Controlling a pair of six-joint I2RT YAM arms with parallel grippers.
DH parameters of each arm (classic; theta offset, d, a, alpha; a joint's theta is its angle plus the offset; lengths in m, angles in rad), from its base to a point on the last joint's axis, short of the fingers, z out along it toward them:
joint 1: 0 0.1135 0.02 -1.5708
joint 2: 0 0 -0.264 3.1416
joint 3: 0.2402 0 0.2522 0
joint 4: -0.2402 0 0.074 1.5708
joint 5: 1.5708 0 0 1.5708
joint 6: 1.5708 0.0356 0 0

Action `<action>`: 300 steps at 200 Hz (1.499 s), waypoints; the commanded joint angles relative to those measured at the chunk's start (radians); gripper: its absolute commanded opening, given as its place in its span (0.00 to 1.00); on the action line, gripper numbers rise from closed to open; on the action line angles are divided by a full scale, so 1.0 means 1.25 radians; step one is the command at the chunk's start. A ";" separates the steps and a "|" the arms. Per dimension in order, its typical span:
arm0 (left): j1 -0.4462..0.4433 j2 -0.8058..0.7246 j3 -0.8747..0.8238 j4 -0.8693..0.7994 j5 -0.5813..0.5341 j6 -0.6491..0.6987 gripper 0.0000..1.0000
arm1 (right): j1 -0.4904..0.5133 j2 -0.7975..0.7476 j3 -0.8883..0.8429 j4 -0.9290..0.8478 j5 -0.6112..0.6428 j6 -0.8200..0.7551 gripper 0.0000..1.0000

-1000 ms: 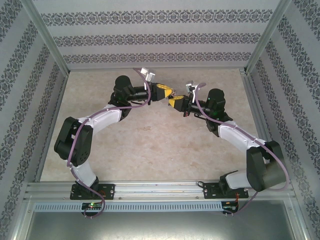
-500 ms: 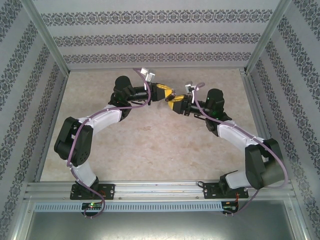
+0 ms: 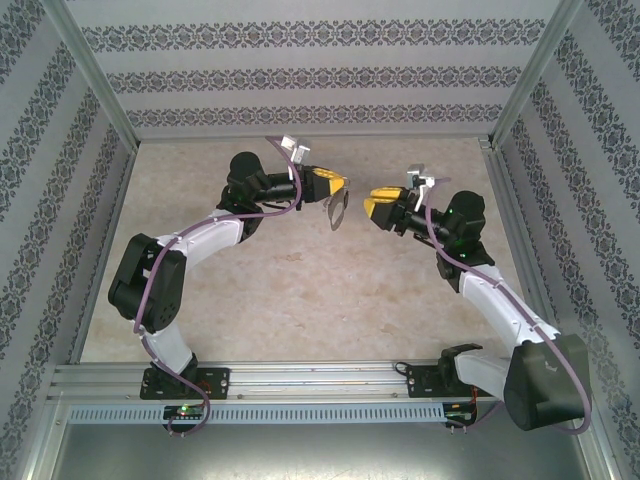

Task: Put the keys on the keyring

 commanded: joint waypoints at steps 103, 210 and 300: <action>-0.012 -0.029 0.005 0.077 0.000 -0.030 0.00 | 0.072 0.114 0.055 0.255 0.091 0.162 0.38; -0.014 -0.031 0.005 0.076 0.000 -0.027 0.00 | 0.094 0.190 0.076 0.347 0.077 0.215 0.37; -0.013 -0.026 0.007 0.076 0.001 -0.026 0.00 | 0.105 0.220 0.092 0.371 0.044 0.232 0.22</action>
